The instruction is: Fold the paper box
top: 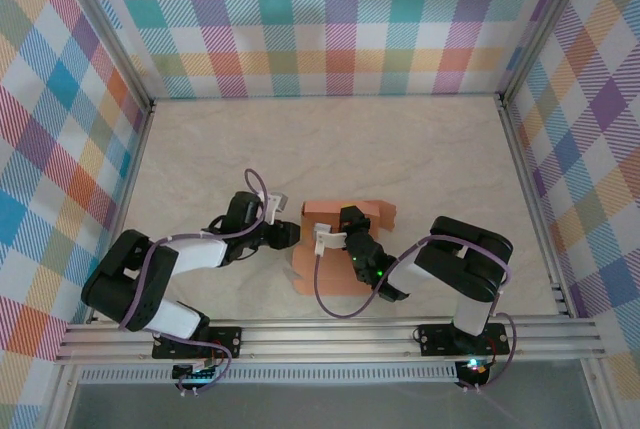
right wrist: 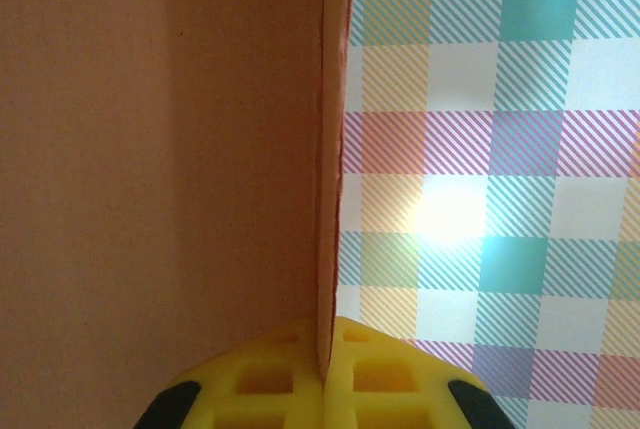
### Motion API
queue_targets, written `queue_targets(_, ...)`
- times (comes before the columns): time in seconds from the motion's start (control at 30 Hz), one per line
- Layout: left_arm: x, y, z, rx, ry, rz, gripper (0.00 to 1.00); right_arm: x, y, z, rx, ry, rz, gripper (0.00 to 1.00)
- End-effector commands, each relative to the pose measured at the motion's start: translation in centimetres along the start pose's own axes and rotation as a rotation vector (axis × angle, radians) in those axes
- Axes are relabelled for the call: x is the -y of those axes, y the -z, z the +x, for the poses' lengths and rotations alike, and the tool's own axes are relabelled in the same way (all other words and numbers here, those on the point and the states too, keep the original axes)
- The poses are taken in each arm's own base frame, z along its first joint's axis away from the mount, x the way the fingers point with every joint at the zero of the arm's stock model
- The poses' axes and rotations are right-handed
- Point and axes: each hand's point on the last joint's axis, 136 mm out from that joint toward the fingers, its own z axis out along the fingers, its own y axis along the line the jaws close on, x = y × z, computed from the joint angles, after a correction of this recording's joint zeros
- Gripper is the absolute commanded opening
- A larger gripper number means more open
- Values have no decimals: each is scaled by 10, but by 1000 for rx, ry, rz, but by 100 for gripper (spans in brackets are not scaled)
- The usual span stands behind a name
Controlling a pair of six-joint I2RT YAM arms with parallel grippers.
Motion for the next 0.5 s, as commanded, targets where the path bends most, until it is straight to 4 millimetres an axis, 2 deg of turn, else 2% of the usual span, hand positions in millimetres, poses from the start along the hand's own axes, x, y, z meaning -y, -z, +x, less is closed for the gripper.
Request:
queue_targets(0.0,4,5,-3,34,-61,-5,45,-11,-1,-1,14,61,-1,0)
queue_targets(0.3,10,12,4,26,-99,7,44,-15,-2,0,11,53,-7,0)
queue_targets(0.47,18,16,1,52,-153,8,45,-16,0,1,10,47,-20,0)
